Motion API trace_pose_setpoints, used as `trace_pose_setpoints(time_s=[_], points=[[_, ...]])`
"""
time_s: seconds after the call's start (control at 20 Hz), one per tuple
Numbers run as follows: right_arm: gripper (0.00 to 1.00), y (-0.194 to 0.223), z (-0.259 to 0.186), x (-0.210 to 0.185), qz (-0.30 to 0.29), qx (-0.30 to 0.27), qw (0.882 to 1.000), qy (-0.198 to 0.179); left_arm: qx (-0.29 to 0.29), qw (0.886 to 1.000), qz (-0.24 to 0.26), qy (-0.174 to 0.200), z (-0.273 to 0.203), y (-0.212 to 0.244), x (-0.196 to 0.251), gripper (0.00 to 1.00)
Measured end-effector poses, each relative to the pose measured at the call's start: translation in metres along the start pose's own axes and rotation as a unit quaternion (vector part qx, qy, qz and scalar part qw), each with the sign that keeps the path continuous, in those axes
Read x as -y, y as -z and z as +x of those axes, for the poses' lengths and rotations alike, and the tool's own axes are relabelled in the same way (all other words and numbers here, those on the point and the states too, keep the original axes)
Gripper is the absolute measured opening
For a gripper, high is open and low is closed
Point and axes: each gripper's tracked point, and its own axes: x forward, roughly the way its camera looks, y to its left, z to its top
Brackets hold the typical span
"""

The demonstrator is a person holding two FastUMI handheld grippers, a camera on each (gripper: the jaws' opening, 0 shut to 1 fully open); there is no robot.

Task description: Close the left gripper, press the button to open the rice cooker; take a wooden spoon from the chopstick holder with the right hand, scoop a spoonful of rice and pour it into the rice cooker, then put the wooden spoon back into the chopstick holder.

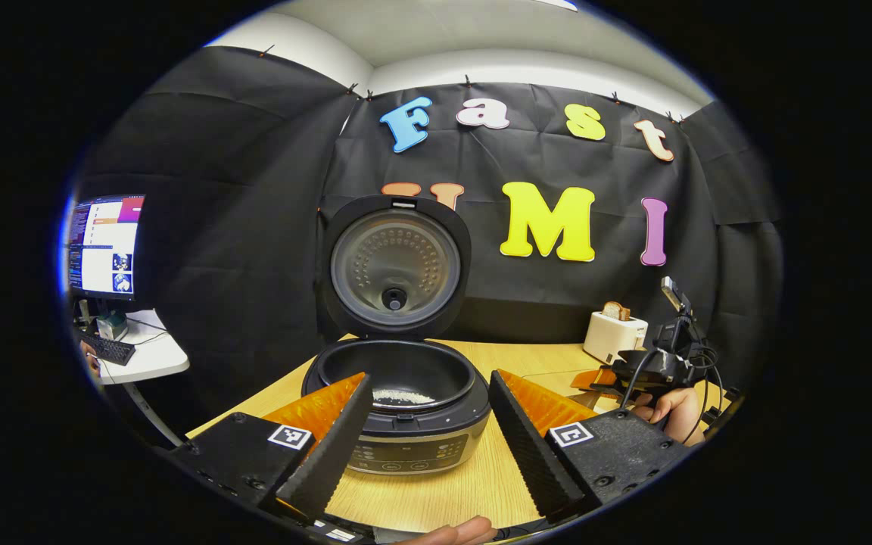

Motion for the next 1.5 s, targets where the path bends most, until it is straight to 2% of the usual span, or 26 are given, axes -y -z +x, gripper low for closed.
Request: trace_pose_setpoints(time_s=[0.1,0.15,0.2,0.4,0.65,0.85,0.95,1.1,1.3,1.4,1.5], points=[[0.12,0.000,0.004,-0.002,0.026,-0.019,0.999,-0.017,-0.001,1.000,0.002,0.009,0.001,0.001,0.006,0.98],[0.12,0.000,0.005,-0.003,0.038,-0.026,0.999,-0.022,-0.002,1.000,0.005,0.011,0.001,0.002,0.008,0.92],[0.12,0.000,0.007,-0.004,0.047,-0.030,0.998,-0.026,-0.004,1.000,0.008,0.011,0.002,0.003,0.008,0.96],[0.12,0.001,0.011,-0.006,0.075,-0.047,0.995,-0.040,-0.007,1.000,0.027,0.003,0.003,0.007,0.004,0.95],[0.12,-0.003,0.011,-0.013,0.132,-0.064,0.986,-0.079,-0.018,1.000,0.016,-0.007,0.005,0.013,-0.003,0.95],[0.12,-0.009,0.006,-0.010,0.155,-0.055,0.983,-0.084,-0.020,1.000,0.015,-0.012,0.006,0.013,-0.007,0.95],[0.12,-0.018,0.003,0.001,0.186,-0.039,0.979,-0.077,-0.019,1.000,0.015,-0.012,0.006,0.013,-0.007,0.95],[0.12,-0.034,-0.009,0.016,0.264,-0.023,0.961,-0.080,-0.020,1.000,0.015,-0.013,0.006,0.013,-0.007,0.95],[0.12,-0.051,-0.024,0.028,0.363,-0.017,0.926,-0.103,-0.021,1.000,0.015,-0.013,0.005,0.014,-0.008,0.95],[0.12,-0.054,-0.033,0.026,0.397,-0.025,0.910,-0.116,-0.019,1.000,0.014,-0.012,0.004,0.012,-0.007,0.95],[0.12,-0.056,-0.038,0.018,0.408,-0.036,0.903,-0.129,-0.017,1.000,0.011,-0.011,0.002,0.010,-0.008,0.95]])
